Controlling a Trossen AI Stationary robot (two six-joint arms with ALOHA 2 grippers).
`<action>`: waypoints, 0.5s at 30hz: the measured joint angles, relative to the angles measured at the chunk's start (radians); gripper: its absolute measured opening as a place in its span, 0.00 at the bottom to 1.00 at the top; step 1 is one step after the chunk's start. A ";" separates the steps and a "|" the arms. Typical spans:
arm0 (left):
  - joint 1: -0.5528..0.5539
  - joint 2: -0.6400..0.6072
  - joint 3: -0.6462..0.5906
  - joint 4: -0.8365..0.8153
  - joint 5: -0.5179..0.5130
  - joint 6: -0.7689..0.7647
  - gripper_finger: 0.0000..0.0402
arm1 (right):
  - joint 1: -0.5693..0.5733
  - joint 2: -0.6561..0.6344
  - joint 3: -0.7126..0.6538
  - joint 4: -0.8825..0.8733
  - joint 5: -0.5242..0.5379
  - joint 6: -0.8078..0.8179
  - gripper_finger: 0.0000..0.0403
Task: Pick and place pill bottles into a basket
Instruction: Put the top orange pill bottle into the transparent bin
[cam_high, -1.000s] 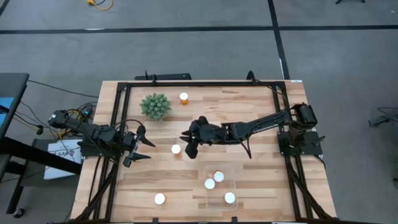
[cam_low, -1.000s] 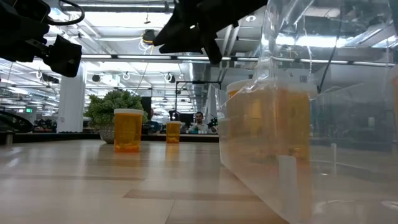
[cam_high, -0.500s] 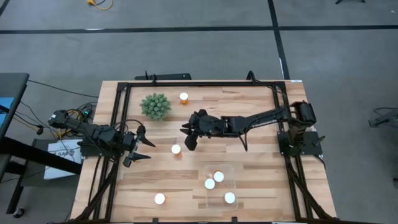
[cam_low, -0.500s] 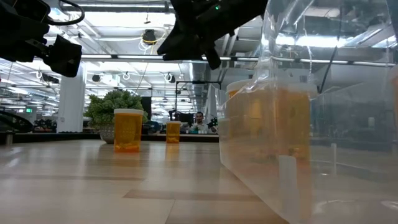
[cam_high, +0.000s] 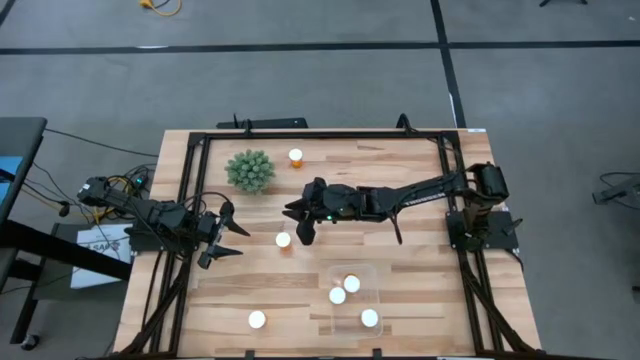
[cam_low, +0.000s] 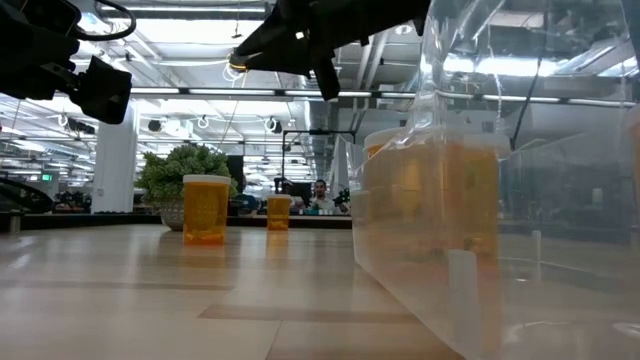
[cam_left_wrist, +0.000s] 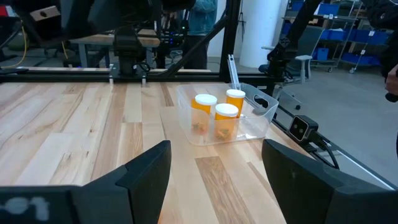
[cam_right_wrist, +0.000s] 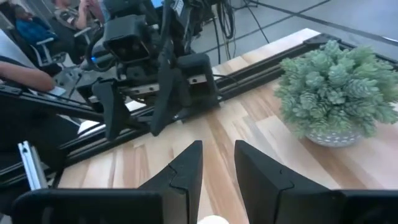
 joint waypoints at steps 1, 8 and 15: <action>0.000 0.000 0.000 0.000 0.000 0.000 0.60 | 0.001 0.000 0.000 0.008 0.001 0.004 0.21; 0.000 0.000 0.000 0.000 0.000 0.000 0.60 | -0.015 0.000 0.000 0.097 0.003 0.000 0.21; 0.000 0.000 0.000 0.000 0.000 0.000 0.60 | -0.014 0.000 0.000 0.147 -0.045 0.007 0.21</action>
